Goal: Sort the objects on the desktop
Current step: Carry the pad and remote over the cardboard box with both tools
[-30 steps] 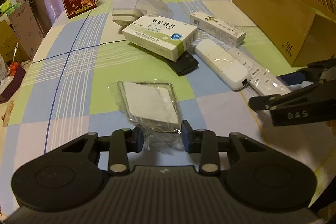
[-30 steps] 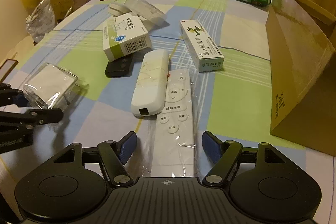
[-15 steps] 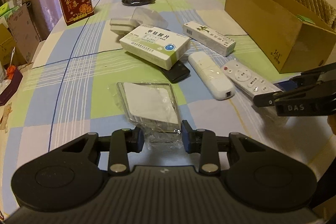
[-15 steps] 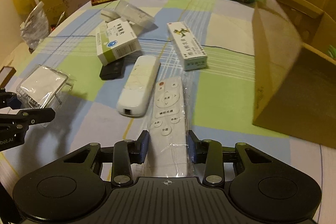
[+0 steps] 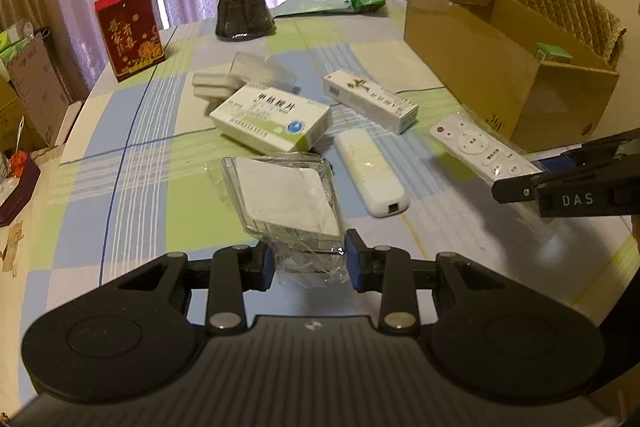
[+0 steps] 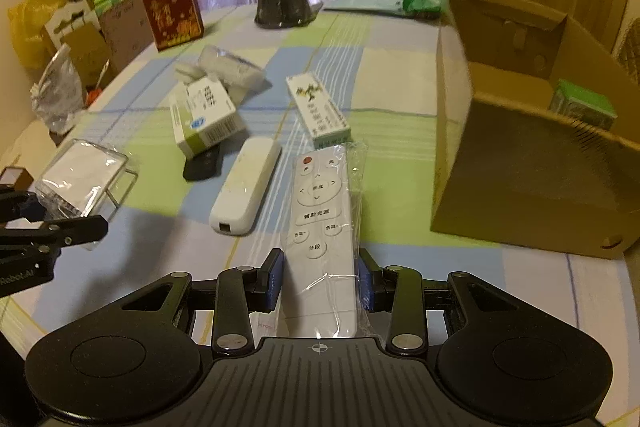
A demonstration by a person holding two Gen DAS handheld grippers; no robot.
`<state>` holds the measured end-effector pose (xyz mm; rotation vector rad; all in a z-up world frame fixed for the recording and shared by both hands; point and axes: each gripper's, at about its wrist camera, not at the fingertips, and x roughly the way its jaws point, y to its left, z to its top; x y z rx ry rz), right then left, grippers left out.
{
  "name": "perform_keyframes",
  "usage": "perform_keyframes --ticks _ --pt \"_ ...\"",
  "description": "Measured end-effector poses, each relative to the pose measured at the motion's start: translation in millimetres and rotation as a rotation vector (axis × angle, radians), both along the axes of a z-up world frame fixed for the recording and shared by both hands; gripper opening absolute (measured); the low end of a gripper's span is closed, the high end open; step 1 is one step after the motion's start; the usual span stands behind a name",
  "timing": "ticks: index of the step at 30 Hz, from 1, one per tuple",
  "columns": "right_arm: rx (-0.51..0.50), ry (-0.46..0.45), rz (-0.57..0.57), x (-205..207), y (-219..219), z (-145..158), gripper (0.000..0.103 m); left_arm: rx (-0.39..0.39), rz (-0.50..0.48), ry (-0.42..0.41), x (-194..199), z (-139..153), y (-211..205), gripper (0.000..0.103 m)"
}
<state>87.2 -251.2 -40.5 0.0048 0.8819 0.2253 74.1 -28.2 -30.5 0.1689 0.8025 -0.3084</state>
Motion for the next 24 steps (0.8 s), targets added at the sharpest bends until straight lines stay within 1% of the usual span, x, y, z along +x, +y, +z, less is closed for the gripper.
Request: perform_keyframes --ticks 5,9,15,17,20,22,24 --pt "0.035 -0.044 -0.041 -4.0 -13.6 23.9 0.037 -0.011 -0.032 -0.024 2.6 14.2 -15.2 0.029" --pt "0.058 -0.098 -0.085 -6.3 -31.6 51.2 0.037 -0.027 -0.074 -0.049 8.4 29.2 -34.7 0.029" --pt "0.100 -0.164 -0.201 4.2 -88.1 91.3 0.037 -0.059 -0.166 -0.098 24.8 55.3 -76.8 0.029" --pt "0.087 -0.176 -0.225 13.9 -108.4 97.6 0.037 -0.071 -0.200 -0.117 32.0 64.8 -93.7 0.029" --pt "0.092 -0.164 -0.258 32.6 -136.3 98.4 0.037 -0.087 -0.253 -0.142 43.2 77.9 -121.6 0.029" --pt "0.102 -0.144 -0.279 44.0 -151.0 94.2 0.037 -0.096 -0.282 -0.152 51.2 83.7 -138.8 0.029" --pt "0.134 -0.111 -0.305 57.0 -165.7 86.9 0.037 -0.101 -0.306 -0.160 59.4 88.1 -155.3 0.029"
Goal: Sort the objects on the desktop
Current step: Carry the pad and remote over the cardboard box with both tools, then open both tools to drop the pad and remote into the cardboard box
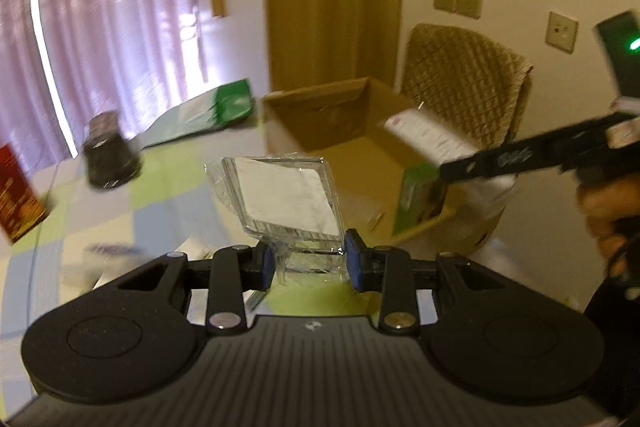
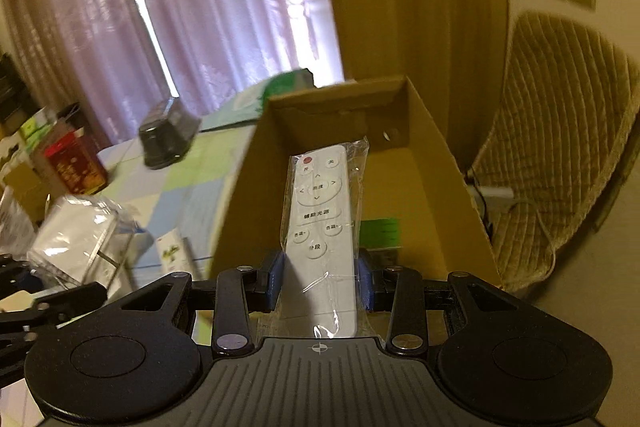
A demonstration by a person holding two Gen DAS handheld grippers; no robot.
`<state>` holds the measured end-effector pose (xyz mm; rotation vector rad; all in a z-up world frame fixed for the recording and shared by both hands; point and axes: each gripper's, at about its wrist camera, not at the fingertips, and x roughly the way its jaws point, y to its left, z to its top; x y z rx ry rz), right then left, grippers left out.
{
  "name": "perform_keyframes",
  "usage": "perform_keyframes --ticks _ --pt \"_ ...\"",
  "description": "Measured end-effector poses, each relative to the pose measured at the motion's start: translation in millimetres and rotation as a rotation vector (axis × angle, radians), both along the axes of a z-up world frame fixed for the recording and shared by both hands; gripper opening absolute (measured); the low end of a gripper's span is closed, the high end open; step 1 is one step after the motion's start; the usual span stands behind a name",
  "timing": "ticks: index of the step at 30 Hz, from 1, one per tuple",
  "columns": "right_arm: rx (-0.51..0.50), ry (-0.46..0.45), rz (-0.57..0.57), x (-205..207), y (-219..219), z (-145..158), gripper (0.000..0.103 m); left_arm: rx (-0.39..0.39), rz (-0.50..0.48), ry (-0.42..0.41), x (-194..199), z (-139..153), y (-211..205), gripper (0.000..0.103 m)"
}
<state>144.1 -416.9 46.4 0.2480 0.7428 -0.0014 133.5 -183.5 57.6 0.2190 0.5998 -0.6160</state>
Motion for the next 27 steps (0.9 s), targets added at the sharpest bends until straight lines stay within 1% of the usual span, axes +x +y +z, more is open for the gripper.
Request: perform_keyframes --ticks 5,7,14,18,21,26,27 --pt "0.074 0.057 -0.029 27.1 -26.3 -17.8 0.037 0.009 -0.048 -0.013 22.5 3.8 -34.7 0.029" --pt "0.073 0.066 -0.023 36.8 -30.5 -22.1 0.037 0.017 -0.062 -0.012 32.3 1.6 -46.5 0.029" --pt "0.064 0.038 0.001 74.6 -40.1 -33.9 0.036 0.055 -0.099 -0.005 59.5 -10.6 -77.7 0.029" --pt "0.040 0.062 0.007 85.2 -44.4 -41.5 0.036 0.072 -0.127 0.004 72.7 -17.5 -94.6 0.030" --pt "0.036 0.075 0.005 85.0 -48.5 -45.9 0.020 0.082 -0.149 0.019 79.2 -24.1 -105.8 0.030" --pt "0.031 0.101 0.020 85.8 -52.8 -51.9 0.020 0.099 -0.172 0.050 87.1 -36.6 -120.7 0.034" --pt "0.035 0.102 0.021 85.3 -53.9 -52.4 0.021 0.101 -0.173 0.056 87.6 -38.5 -121.4 0.037"
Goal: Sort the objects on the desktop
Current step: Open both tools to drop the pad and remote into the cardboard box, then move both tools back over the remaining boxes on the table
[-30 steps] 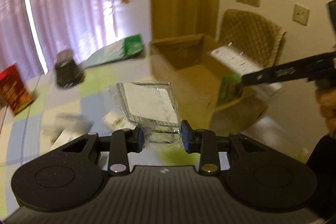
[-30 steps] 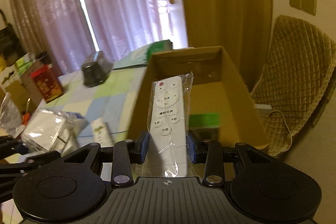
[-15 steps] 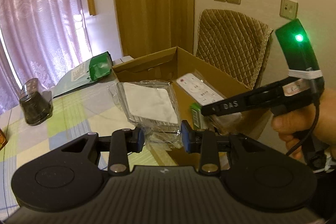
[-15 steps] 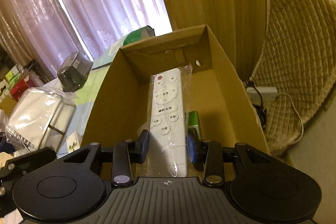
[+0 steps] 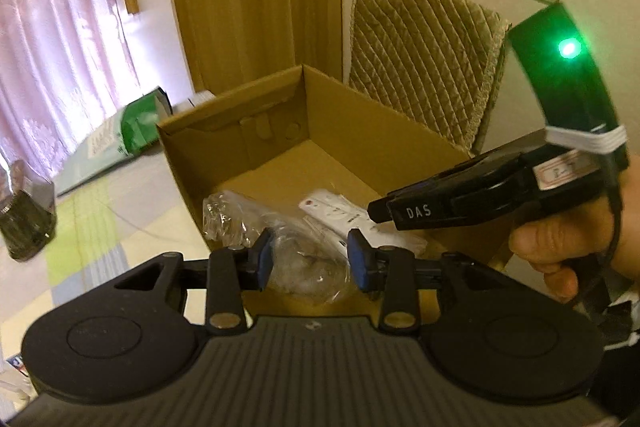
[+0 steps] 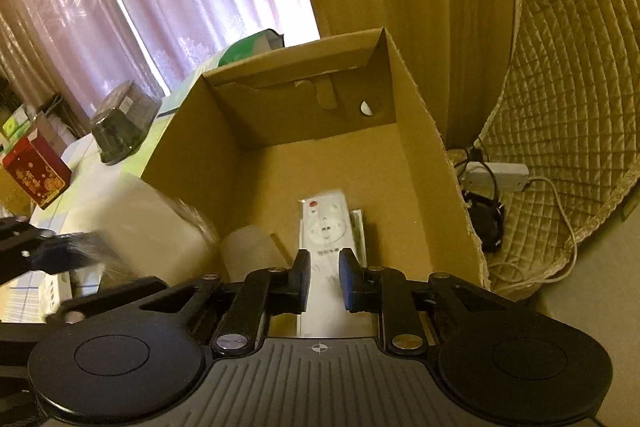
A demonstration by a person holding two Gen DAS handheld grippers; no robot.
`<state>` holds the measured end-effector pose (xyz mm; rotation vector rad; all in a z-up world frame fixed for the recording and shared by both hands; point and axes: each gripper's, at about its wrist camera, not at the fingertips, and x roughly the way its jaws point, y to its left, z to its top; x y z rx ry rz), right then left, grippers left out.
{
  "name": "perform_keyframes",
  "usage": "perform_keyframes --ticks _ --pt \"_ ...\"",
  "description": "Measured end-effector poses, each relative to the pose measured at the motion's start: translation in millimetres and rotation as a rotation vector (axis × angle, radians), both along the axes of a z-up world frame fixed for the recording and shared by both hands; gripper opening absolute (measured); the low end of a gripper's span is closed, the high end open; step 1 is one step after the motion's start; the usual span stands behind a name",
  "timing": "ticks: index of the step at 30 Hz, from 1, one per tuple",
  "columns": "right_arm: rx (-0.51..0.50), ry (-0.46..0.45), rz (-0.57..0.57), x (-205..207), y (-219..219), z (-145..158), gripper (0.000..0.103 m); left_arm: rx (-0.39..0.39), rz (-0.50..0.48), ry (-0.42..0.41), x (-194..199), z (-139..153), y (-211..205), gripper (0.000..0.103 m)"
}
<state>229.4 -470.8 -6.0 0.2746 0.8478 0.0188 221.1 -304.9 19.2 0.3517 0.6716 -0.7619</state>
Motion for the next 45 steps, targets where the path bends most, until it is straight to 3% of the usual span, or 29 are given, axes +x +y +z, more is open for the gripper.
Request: perform_keyframes --ticks 1,2,8,10,11,23,24,25,26,28,33,38,45 --pt "-0.003 -0.003 0.000 -1.2 -0.7 0.3 0.021 0.000 0.001 -0.001 -0.3 -1.0 0.0 0.048" --pt "-0.006 -0.007 -0.001 -2.3 -1.5 0.6 0.021 -0.002 0.002 -0.002 -0.8 -1.5 0.5 0.051" --pt "-0.029 -0.023 -0.004 -12.2 -1.2 5.4 0.022 -0.022 0.026 -0.016 -10.9 2.6 17.7 0.051" --pt "-0.030 -0.033 0.001 -16.5 1.1 8.4 0.045 -0.030 0.041 -0.018 -17.2 4.5 27.6 0.051" --pt "-0.029 -0.040 0.006 -19.1 2.9 10.2 0.047 -0.033 0.051 -0.019 -20.5 5.5 33.0 0.051" --pt "-0.025 -0.144 0.038 -59.0 48.6 43.2 0.048 -0.067 0.261 -0.007 -69.9 9.1 132.6 0.059" --pt "-0.023 -0.167 0.048 -64.4 57.4 47.6 0.056 -0.067 0.279 -0.005 -73.7 8.3 142.0 0.060" --pt "-0.021 -0.191 0.058 -69.7 66.2 51.9 0.078 -0.063 0.296 -0.004 -78.1 7.1 151.8 0.061" --pt "-0.018 -0.214 0.069 -75.1 75.1 56.3 0.085 -0.055 0.312 -0.004 -82.2 5.5 161.0 0.062" --pt "-0.010 -0.258 0.103 -86.2 95.4 63.5 0.086 -0.039 0.349 0.000 -89.0 1.4 180.9 0.066" --pt "0.007 -0.254 0.232 -100.6 151.9 63.9 0.086 -0.004 0.449 0.026 -101.8 -13.2 229.9 0.068" --pt "-0.043 -0.203 0.347 -104.2 200.5 43.9 0.086 0.016 0.529 0.044 -111.5 -25.3 265.2 0.072" --pt "-0.082 -0.091 0.399 -98.9 234.8 2.9 0.086 0.016 0.604 0.071 -110.4 -42.4 295.9 0.076"
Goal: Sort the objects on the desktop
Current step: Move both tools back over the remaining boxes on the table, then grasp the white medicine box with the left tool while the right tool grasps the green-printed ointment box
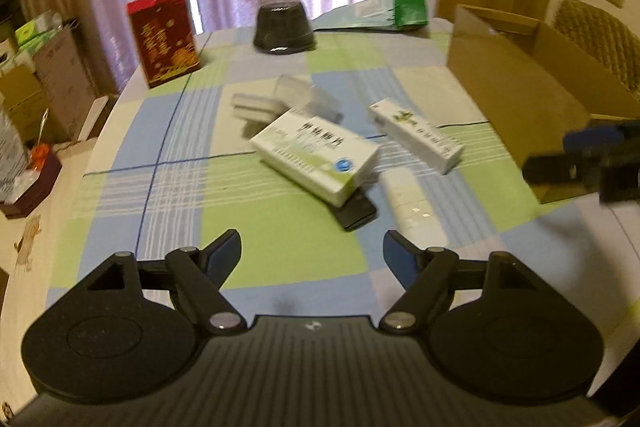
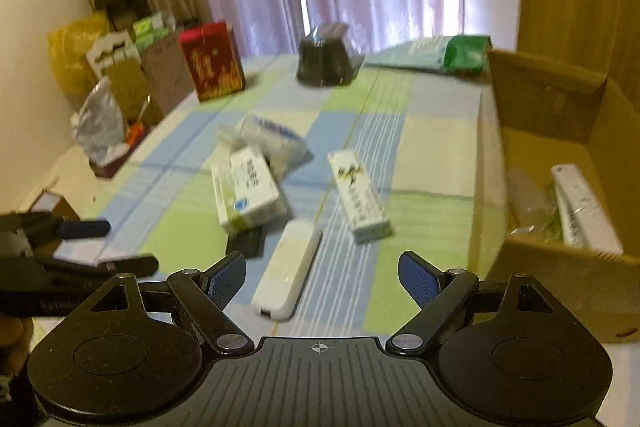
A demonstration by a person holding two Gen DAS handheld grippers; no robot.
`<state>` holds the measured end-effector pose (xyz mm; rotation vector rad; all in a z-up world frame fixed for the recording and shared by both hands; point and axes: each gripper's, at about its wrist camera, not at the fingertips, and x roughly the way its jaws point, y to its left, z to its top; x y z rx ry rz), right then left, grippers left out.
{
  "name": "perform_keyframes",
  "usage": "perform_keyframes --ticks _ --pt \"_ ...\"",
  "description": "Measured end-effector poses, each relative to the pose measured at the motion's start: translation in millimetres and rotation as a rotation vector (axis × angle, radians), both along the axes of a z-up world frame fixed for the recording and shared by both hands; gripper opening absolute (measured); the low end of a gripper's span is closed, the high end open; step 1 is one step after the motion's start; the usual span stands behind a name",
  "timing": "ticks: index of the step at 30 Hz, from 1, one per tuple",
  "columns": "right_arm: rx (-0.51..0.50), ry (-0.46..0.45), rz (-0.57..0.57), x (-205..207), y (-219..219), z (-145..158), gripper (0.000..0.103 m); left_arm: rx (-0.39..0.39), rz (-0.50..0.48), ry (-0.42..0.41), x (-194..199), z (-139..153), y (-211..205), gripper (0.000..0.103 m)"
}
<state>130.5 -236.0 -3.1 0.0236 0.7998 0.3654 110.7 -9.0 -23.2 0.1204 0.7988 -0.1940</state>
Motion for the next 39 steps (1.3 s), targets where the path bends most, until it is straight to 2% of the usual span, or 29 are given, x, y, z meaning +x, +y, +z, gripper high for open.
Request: perform_keyframes --ticks 5,11,13,18,25,30,32,36,37,38,39 --pt "-0.032 0.023 0.017 6.1 9.8 -18.5 0.086 -0.028 0.029 0.013 14.8 -8.6 7.7 0.076" --pt "-0.131 0.002 0.023 26.5 21.3 -36.9 0.086 -0.078 0.085 0.025 44.3 -15.0 9.6 0.079" --pt "-0.164 -0.004 0.015 35.2 22.5 -44.7 0.086 -0.100 0.106 0.029 57.8 -15.8 6.9 0.083" --pt "-0.205 -0.020 0.011 51.8 23.1 -58.0 0.086 -0.147 0.159 0.057 96.8 -19.5 -5.3 0.084" --pt "-0.242 -0.049 0.021 68.9 24.9 -71.5 0.086 -0.223 0.264 0.126 148.3 -39.2 -26.5 0.087" --pt "-0.245 -0.040 0.014 81.0 24.2 -82.0 0.086 -0.173 0.286 0.146 166.4 -53.0 -35.0 0.087" --pt "-0.245 -0.036 0.012 85.6 24.7 -85.3 0.086 -0.172 0.268 0.146 168.0 -55.4 -32.9 0.085" --pt "-0.232 -0.040 0.003 95.9 27.1 -87.7 0.086 -0.182 0.214 0.147 164.7 -53.9 -23.1 0.073" --pt "-0.226 -0.040 -0.004 99.6 27.0 -88.2 0.086 -0.188 0.201 0.146 163.0 -52.7 -19.7 0.063" --pt "-0.221 -0.036 -0.008 103.4 27.2 -89.1 0.086 -0.187 0.187 0.139 160.3 -50.6 -15.4 0.047" --pt "-0.216 -0.032 -0.012 107.2 27.3 -90.0 0.086 -0.188 0.173 0.135 157.7 -48.3 -10.9 0.037"
